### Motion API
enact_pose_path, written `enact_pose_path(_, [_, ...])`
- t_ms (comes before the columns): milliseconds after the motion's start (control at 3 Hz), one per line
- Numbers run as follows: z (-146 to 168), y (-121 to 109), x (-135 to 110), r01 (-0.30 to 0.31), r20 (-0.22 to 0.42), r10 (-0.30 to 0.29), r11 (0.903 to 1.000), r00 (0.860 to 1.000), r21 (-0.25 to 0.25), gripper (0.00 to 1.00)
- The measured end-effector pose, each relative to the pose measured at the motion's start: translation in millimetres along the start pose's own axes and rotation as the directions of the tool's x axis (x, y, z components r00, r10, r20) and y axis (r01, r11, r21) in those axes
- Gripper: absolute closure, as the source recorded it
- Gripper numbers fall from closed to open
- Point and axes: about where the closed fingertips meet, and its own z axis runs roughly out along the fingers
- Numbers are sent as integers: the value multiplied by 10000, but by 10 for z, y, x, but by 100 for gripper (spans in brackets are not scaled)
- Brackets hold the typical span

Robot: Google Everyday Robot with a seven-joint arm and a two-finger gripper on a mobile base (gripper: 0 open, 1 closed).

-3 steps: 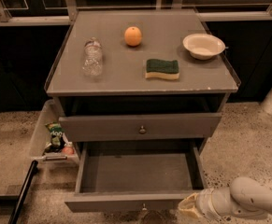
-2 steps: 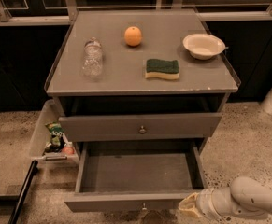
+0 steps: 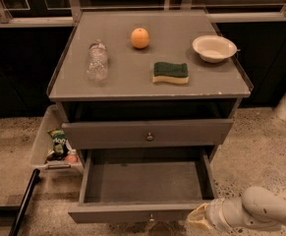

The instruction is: Close middle drawer

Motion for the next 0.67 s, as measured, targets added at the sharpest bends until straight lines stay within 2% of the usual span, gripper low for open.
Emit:
enact_pose_path(333, [0, 0, 0, 0, 0, 0, 10000, 10000, -1, 12])
enact_pose_path(667, [21, 1, -32, 302, -144, -300, 9995, 9994, 96, 0])
